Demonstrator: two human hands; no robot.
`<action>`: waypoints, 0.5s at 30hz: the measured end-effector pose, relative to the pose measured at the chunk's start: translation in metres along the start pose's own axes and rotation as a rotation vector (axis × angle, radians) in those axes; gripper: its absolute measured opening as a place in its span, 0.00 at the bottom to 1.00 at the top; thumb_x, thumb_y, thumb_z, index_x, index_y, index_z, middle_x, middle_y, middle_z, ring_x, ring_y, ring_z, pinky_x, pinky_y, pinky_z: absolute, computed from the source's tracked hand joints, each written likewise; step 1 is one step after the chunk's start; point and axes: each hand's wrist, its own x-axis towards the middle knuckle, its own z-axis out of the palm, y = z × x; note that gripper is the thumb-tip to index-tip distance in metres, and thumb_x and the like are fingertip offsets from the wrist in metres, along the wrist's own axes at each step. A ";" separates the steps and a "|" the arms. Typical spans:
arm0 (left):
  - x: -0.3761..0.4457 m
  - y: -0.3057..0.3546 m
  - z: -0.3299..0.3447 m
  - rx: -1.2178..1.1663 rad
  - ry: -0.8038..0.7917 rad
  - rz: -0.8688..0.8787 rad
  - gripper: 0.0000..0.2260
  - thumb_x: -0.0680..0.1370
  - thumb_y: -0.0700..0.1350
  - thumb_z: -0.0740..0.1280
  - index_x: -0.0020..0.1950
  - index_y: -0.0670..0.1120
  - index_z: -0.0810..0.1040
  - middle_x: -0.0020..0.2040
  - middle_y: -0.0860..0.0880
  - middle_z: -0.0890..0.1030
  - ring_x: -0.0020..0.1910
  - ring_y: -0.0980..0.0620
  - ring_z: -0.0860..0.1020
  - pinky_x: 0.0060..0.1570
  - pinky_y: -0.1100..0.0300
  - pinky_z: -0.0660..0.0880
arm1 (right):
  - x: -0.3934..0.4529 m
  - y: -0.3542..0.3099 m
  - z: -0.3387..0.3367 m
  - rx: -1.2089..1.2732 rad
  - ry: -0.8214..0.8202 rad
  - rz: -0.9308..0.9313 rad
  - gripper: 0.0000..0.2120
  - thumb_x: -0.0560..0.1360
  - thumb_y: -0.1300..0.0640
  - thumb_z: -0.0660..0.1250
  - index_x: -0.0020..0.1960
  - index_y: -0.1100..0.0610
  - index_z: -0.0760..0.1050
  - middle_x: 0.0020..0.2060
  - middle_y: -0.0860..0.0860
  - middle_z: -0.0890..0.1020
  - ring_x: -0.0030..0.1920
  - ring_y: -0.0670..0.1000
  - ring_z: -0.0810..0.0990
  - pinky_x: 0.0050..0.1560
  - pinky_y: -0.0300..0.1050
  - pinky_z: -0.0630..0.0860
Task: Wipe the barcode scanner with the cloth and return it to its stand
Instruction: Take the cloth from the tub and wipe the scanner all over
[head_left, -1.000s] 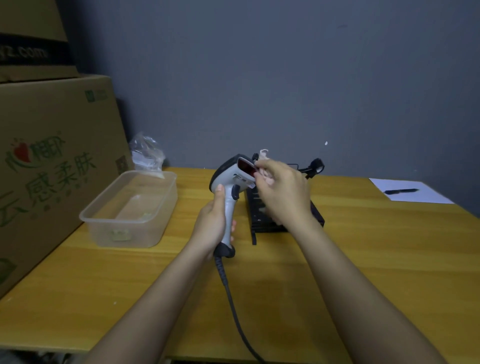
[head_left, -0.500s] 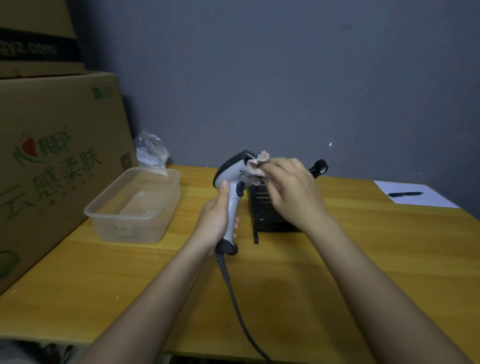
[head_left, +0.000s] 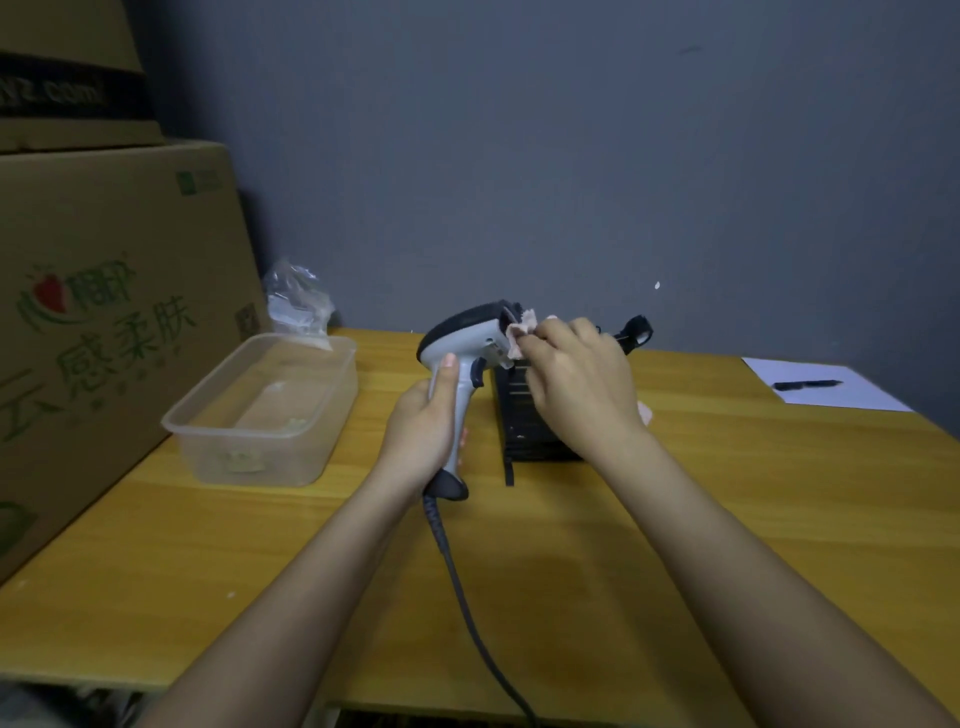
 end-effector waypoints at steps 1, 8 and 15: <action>-0.001 0.000 0.000 0.023 0.020 0.037 0.28 0.79 0.64 0.50 0.45 0.41 0.76 0.31 0.45 0.77 0.29 0.49 0.76 0.34 0.53 0.74 | 0.004 0.000 -0.004 0.002 -0.017 -0.004 0.08 0.71 0.62 0.67 0.49 0.60 0.81 0.44 0.56 0.83 0.43 0.60 0.78 0.36 0.49 0.69; 0.003 -0.002 0.003 0.151 0.089 0.164 0.28 0.79 0.65 0.46 0.40 0.44 0.74 0.31 0.46 0.78 0.32 0.48 0.79 0.35 0.53 0.74 | 0.021 0.001 -0.032 0.789 -0.095 0.311 0.10 0.75 0.58 0.62 0.40 0.52 0.81 0.44 0.49 0.80 0.45 0.50 0.79 0.44 0.46 0.76; 0.005 0.003 0.007 0.127 0.088 0.137 0.29 0.79 0.64 0.45 0.36 0.43 0.71 0.29 0.46 0.78 0.32 0.45 0.80 0.35 0.54 0.73 | 0.000 -0.025 -0.017 1.017 0.112 0.344 0.12 0.79 0.62 0.61 0.60 0.59 0.78 0.56 0.48 0.75 0.57 0.46 0.75 0.53 0.32 0.72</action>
